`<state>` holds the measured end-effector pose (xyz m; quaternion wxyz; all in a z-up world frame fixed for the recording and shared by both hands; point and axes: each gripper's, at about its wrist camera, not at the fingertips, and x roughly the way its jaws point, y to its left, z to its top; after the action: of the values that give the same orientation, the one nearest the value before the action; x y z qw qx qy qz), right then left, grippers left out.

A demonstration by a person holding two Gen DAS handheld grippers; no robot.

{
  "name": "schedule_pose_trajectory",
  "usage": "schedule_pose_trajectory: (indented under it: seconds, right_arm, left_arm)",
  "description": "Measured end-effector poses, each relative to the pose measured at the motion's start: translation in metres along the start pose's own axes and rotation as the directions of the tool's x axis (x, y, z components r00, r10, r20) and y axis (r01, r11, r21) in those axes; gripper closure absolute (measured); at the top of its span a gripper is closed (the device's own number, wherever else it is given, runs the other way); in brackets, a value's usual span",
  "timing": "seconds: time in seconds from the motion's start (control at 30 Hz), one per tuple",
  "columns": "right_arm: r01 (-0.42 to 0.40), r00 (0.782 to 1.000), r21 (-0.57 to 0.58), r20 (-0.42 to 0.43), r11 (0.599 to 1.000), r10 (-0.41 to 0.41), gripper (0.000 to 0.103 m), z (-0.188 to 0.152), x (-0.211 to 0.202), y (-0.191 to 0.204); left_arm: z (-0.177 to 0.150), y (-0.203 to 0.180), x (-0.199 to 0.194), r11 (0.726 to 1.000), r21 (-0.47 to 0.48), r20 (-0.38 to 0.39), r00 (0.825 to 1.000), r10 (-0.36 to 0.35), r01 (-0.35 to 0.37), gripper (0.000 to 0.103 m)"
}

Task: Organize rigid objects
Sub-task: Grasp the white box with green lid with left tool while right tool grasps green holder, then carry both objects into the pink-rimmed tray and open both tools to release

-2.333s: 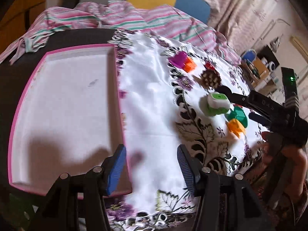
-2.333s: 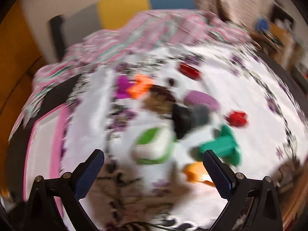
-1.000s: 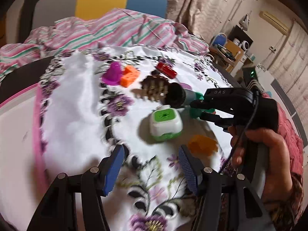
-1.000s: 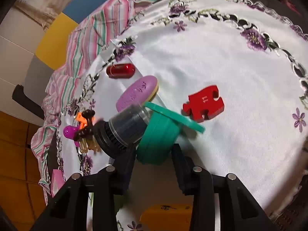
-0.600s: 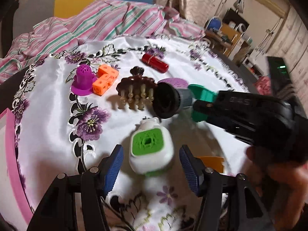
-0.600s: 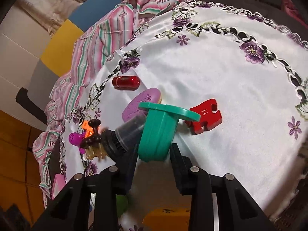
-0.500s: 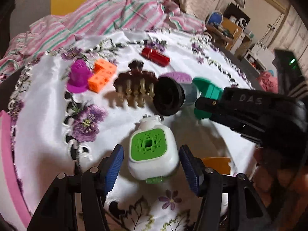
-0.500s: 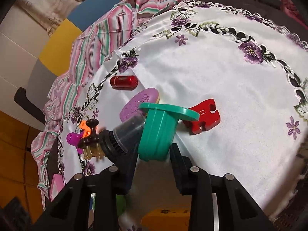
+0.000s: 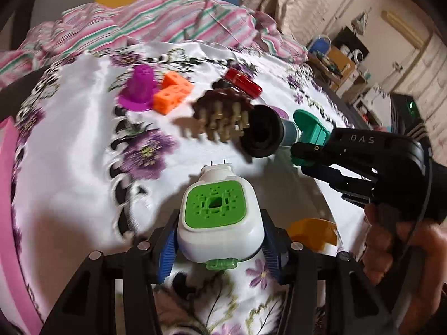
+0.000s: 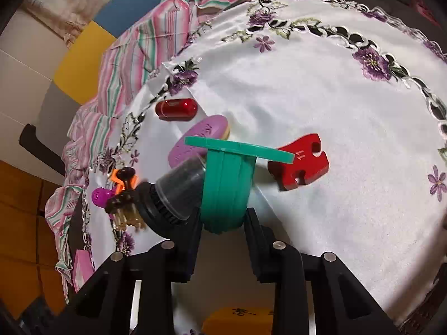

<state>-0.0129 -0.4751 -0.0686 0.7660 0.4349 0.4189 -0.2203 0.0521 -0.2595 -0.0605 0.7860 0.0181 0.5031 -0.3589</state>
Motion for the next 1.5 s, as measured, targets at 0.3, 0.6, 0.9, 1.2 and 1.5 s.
schedule_pose_trajectory:
  seconds: [0.3,0.6,0.9,1.2,1.5]
  right_arm:
    - [-0.078,0.994,-0.059,0.066,0.995,0.082,0.073,-0.002,-0.017,0.014]
    - [-0.098,0.99,-0.164,0.084,0.982,0.113,0.074,-0.011,-0.023,0.033]
    - [-0.182,0.974,-0.334,0.066,0.925,0.216,0.074,-0.03,-0.032,0.068]
    - [-0.213,0.97,-0.445,0.009,0.87,0.243,0.074,-0.056,-0.029,0.094]
    - [-0.286,0.956,-0.476,-0.09,0.831,0.277,0.074,-0.094,-0.02,0.121]
  left_arm:
    - [-0.018,0.029,-0.048,0.998,-0.069,0.091,0.996,0.02,-0.014,0.05]
    - [-0.029,0.067,-0.096,0.989,-0.133,0.181,0.98,0.087,-0.063,0.05]
    - [-0.04,0.134,-0.126,0.957,-0.258,0.213,0.959,0.188,-0.13,0.05]
    - [-0.046,0.2,-0.126,0.91,-0.354,0.166,0.943,0.29,-0.217,0.05]
    - [-0.026,0.254,-0.11,0.867,-0.396,0.093,0.926,0.366,-0.303,0.05]
